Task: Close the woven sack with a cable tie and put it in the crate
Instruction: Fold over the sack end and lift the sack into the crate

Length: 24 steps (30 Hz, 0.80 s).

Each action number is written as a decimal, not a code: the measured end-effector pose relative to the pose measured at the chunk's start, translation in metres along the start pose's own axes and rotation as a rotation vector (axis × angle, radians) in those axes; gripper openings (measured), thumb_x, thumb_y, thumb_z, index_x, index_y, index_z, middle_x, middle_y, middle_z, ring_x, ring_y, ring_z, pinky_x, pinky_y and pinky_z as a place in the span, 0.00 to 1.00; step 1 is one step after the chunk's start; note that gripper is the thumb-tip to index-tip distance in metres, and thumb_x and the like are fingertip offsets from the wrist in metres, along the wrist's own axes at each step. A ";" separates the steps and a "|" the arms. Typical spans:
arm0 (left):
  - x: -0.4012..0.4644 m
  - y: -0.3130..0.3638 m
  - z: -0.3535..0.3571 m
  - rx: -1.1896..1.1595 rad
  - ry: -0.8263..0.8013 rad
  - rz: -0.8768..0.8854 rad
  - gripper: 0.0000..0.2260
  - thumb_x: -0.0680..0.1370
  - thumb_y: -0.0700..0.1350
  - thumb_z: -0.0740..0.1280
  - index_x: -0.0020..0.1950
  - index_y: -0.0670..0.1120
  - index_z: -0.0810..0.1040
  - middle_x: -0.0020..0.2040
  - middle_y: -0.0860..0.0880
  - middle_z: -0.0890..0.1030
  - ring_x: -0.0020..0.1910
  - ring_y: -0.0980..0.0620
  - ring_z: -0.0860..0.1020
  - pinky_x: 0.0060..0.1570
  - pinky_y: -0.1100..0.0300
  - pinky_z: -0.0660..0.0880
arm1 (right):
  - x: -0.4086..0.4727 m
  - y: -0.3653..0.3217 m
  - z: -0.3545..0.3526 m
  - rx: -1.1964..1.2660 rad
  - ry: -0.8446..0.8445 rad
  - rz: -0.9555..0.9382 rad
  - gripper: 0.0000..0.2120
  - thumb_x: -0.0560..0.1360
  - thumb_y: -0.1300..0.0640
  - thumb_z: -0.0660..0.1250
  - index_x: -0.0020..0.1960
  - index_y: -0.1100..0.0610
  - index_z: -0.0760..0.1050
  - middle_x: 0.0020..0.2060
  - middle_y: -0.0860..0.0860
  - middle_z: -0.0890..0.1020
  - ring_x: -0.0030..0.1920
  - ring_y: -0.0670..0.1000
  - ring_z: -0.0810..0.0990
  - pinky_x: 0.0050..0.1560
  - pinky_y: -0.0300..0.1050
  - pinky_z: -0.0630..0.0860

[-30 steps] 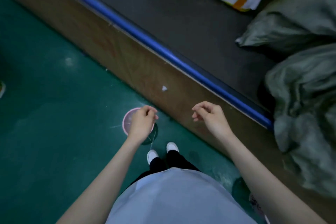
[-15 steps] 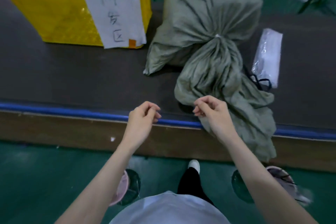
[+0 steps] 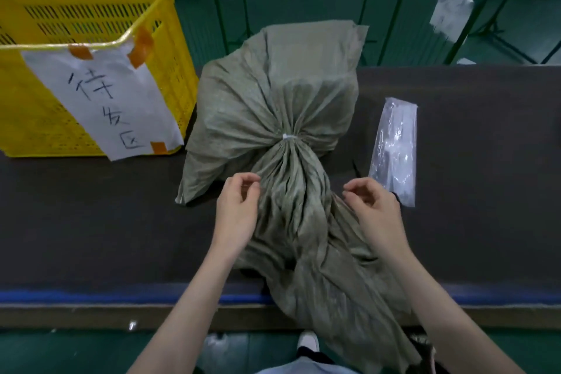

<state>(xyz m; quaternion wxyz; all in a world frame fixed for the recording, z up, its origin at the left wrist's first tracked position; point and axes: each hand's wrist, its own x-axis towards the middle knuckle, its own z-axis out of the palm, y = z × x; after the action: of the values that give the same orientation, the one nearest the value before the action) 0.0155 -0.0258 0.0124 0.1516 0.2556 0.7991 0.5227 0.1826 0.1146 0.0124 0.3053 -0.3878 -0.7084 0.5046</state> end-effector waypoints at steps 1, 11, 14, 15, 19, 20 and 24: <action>0.007 0.002 0.004 0.012 0.001 -0.012 0.05 0.80 0.45 0.62 0.52 0.51 0.76 0.52 0.49 0.77 0.52 0.53 0.75 0.52 0.62 0.70 | 0.006 0.002 0.000 0.002 0.000 0.016 0.08 0.74 0.65 0.67 0.43 0.52 0.77 0.39 0.49 0.81 0.38 0.45 0.76 0.42 0.35 0.73; 0.067 0.001 0.032 -0.037 -0.345 -0.364 0.37 0.72 0.66 0.64 0.72 0.42 0.65 0.67 0.48 0.73 0.67 0.50 0.72 0.69 0.56 0.65 | 0.040 0.015 0.038 -0.082 -0.419 0.198 0.46 0.59 0.31 0.72 0.70 0.48 0.60 0.66 0.47 0.72 0.65 0.47 0.73 0.68 0.49 0.69; 0.092 -0.033 0.048 -0.167 -0.373 -0.424 0.47 0.60 0.77 0.66 0.68 0.46 0.73 0.64 0.50 0.79 0.62 0.53 0.77 0.68 0.52 0.68 | 0.038 0.012 0.055 -0.126 -0.463 0.166 0.35 0.68 0.44 0.73 0.70 0.50 0.61 0.63 0.47 0.75 0.63 0.47 0.74 0.63 0.43 0.69; 0.102 -0.045 0.054 -0.197 -0.384 -0.428 0.47 0.58 0.77 0.67 0.67 0.47 0.74 0.63 0.50 0.80 0.61 0.53 0.77 0.68 0.52 0.68 | 0.037 0.011 0.061 -0.156 -0.464 0.144 0.32 0.70 0.48 0.73 0.69 0.51 0.62 0.62 0.47 0.76 0.62 0.47 0.74 0.62 0.43 0.70; 0.103 -0.009 0.044 -0.243 -0.447 -0.448 0.45 0.58 0.75 0.69 0.65 0.46 0.76 0.60 0.50 0.81 0.60 0.52 0.78 0.66 0.55 0.70 | 0.031 0.009 0.080 -0.271 -0.428 0.049 0.28 0.67 0.46 0.70 0.64 0.48 0.64 0.59 0.51 0.78 0.62 0.53 0.75 0.62 0.54 0.72; 0.099 0.001 0.041 -0.245 -0.482 -0.429 0.39 0.62 0.71 0.70 0.63 0.46 0.78 0.58 0.49 0.82 0.58 0.53 0.80 0.63 0.57 0.72 | 0.031 0.008 0.083 -0.267 -0.423 0.038 0.28 0.67 0.47 0.69 0.64 0.48 0.64 0.59 0.51 0.78 0.62 0.53 0.75 0.62 0.54 0.72; 0.100 0.000 0.037 -0.194 -0.530 -0.418 0.17 0.73 0.51 0.71 0.54 0.40 0.81 0.45 0.46 0.85 0.42 0.52 0.83 0.42 0.63 0.78 | 0.031 0.004 0.081 -0.228 -0.406 0.011 0.25 0.71 0.55 0.70 0.65 0.51 0.67 0.57 0.49 0.79 0.59 0.48 0.76 0.56 0.41 0.71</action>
<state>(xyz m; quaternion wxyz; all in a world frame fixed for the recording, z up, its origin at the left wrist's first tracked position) -0.0480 0.0587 -0.0002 0.4813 0.1976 0.7135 0.4692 0.1012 0.1032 -0.0146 0.1081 -0.3141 -0.8056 0.4905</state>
